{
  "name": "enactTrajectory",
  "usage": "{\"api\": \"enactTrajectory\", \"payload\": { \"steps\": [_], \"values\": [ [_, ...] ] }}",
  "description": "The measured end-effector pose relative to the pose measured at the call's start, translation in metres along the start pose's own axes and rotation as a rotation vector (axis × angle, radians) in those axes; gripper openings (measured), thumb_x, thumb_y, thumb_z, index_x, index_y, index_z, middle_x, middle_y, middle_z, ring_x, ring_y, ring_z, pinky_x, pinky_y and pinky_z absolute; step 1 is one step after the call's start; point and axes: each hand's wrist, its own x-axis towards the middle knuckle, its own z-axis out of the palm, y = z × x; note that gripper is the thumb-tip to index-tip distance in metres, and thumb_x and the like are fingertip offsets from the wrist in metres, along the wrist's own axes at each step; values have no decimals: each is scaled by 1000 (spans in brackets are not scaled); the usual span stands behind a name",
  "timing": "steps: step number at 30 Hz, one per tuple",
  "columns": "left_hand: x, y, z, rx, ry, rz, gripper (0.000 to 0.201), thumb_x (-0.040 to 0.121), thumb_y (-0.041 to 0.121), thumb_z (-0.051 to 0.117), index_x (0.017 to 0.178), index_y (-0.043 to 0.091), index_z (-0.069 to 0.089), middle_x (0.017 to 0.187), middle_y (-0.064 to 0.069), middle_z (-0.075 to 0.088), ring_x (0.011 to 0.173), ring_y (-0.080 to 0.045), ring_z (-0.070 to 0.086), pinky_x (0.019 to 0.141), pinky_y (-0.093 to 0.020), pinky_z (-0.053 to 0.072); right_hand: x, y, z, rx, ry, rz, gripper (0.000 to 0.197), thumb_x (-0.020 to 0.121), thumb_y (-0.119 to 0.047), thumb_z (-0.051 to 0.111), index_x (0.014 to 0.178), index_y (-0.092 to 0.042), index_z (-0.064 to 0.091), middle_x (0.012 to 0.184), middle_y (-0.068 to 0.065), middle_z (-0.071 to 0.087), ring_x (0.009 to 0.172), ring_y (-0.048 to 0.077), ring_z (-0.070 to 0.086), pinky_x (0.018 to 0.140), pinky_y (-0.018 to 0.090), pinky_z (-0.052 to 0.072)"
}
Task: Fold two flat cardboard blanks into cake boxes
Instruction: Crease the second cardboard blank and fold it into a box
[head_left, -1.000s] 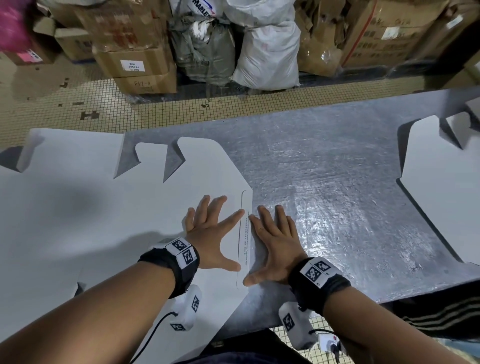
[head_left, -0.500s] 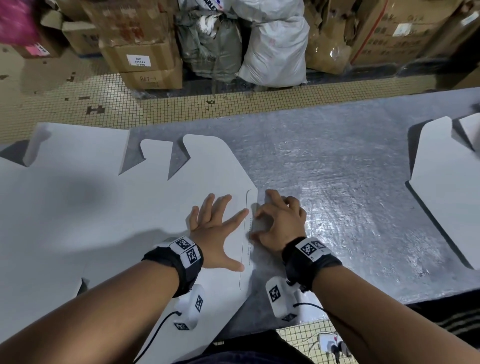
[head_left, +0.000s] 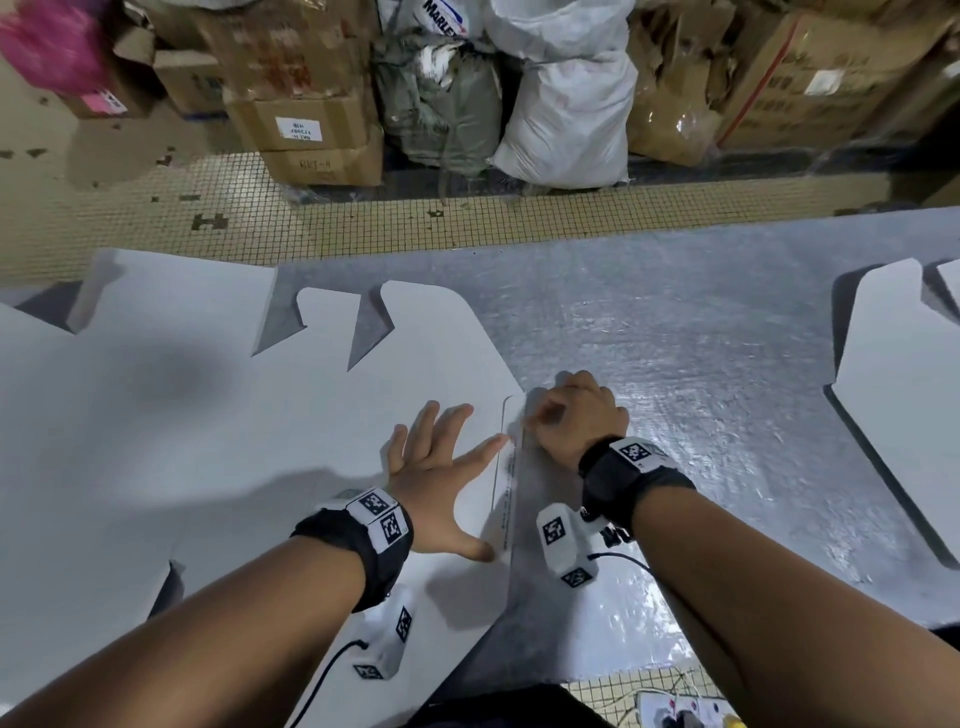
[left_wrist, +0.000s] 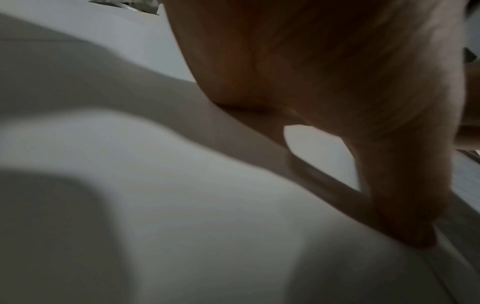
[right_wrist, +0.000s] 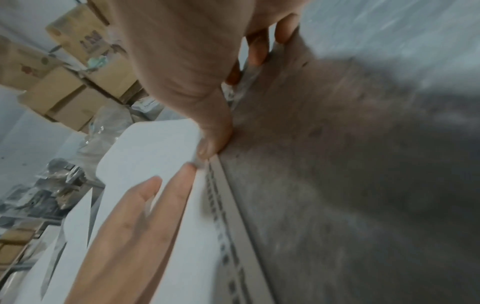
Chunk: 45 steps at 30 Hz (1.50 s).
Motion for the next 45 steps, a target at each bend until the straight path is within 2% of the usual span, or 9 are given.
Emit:
{"api": "enactTrajectory", "payload": {
  "steps": [7, 11, 15, 27, 30, 34, 38, 42, 45],
  "values": [
    [2, -1, 1, -27, 11, -1, 130, 51, 80, 72, 146, 58, -15, 158, 7, -36, 132, -23, -54, 114, -57, -22, 10, -3, -3, 126, 102, 38, 36, 72, -60, 70, 57, -34, 50, 88, -12, 52, 86, 17, 59, 88, 39, 44],
    [2, -3, 3, -27, 11, 5, 130, 51, 82, 71, 146, 58, -15, 158, 6, -37, 131, -23, -54, 114, -57, -23, 6, -2, 6, 158, 183, 26, 30, 74, -59, 70, 73, -30, 61, 94, -10, 58, 88, 18, 60, 86, 39, 40],
    [2, -2, 2, -29, 11, 6, 130, 52, 82, 70, 147, 58, -15, 157, 7, -37, 131, -23, -54, 114, -56, -23, -2, 7, 24, 164, 278, -115, 22, 86, -51, 65, 105, -42, 70, 117, -10, 58, 110, 19, 52, 96, 41, 34],
    [1, -2, 2, -83, 18, 29, 125, 53, 79, 71, 148, 60, -9, 157, 16, -33, 134, -19, -51, 115, -51, -23, -2, 7, 26, -38, 235, -160, 29, 97, -51, 51, 103, -32, 72, 120, -3, 55, 111, 25, 47, 89, 41, 31],
    [-3, -13, -11, -419, 25, 35, 91, 72, 57, 75, 148, 58, 26, 157, 33, -9, 144, -1, -33, 119, -31, -11, -12, 8, 24, -29, 233, -150, 28, 95, -51, 53, 112, -37, 71, 126, -5, 53, 114, 25, 46, 92, 41, 34],
    [-21, -46, -33, -1173, 207, -58, 47, 86, 19, 76, 128, 33, 60, 144, 16, 50, 141, -5, 39, 112, -22, 35, -29, 5, 20, -84, 129, -110, 43, 94, -52, 50, 137, -48, 50, 141, -12, 42, 125, 23, 37, 99, 42, 35],
    [-59, -111, -32, -1121, 465, -204, 30, 93, 5, 66, 106, 32, 67, 114, 13, 70, 118, -13, 62, 88, -15, 45, -54, -19, 16, 95, 196, -41, 52, 98, -39, 46, 149, -33, 37, 141, -1, 50, 127, 28, 46, 101, 47, 36],
    [-110, -192, -20, -908, 491, -325, 29, 93, 12, 66, 101, 39, 65, 114, 15, 68, 115, -15, 62, 95, -25, 43, -93, -58, 29, 172, 343, -118, 54, 92, -26, 60, 144, -25, 49, 146, 3, 48, 135, 27, 42, 106, 48, 31],
    [-155, -241, -9, -775, 495, -417, 28, 94, 15, 64, 119, 27, 65, 126, 5, 63, 111, -14, 58, 93, -24, 40, -123, -103, 50, 148, 360, -219, 41, 85, -35, 60, 125, -29, 66, 137, 0, 56, 131, 25, 49, 109, 41, 25]
  ]
}}
